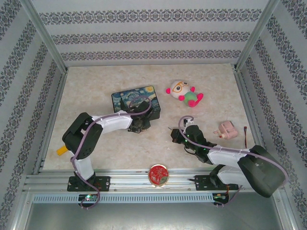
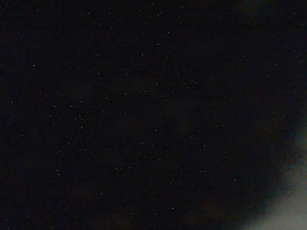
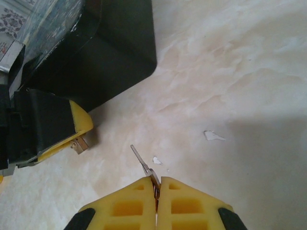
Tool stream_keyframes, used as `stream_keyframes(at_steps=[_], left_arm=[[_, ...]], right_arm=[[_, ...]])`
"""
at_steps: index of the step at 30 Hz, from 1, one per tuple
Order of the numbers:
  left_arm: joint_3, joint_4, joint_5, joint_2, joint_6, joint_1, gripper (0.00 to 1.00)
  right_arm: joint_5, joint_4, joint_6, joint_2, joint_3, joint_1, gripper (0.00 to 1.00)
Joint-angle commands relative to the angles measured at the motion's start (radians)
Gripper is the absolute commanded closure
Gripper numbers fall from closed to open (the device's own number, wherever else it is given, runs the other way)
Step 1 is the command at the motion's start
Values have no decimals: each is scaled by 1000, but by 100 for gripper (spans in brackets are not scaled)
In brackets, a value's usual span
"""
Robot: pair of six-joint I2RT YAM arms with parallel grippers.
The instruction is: Unlock the padlock with the key
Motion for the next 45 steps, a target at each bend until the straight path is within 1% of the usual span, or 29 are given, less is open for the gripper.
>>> stream_keyframes(at_steps=[1, 7, 13, 15, 21, 29, 38, 45], left_arm=[[-33, 146, 61, -55, -122, -21, 83], [-58, 258, 102, -42, -200, -38, 83], [-76, 354, 109, -20, -285, -42, 83], [-83, 379, 115, -14, -303, -42, 83], [-94, 402, 129, -5, -331, -44, 83], [-112, 436, 148, 6, -357, -43, 83], [-131, 450, 152, 6, -368, -44, 83], [-137, 451, 156, 8, -372, -44, 83]], right_arm=[[-12, 135, -3, 54, -2, 32, 100], [5, 267, 37, 189, 10, 86, 100], [42, 398, 71, 321, 23, 147, 100], [64, 428, 72, 352, 26, 169, 100], [183, 494, 69, 402, 16, 220, 100], [227, 565, 23, 457, 20, 233, 100], [264, 707, 11, 545, 18, 233, 100], [277, 753, 4, 573, 25, 233, 100]])
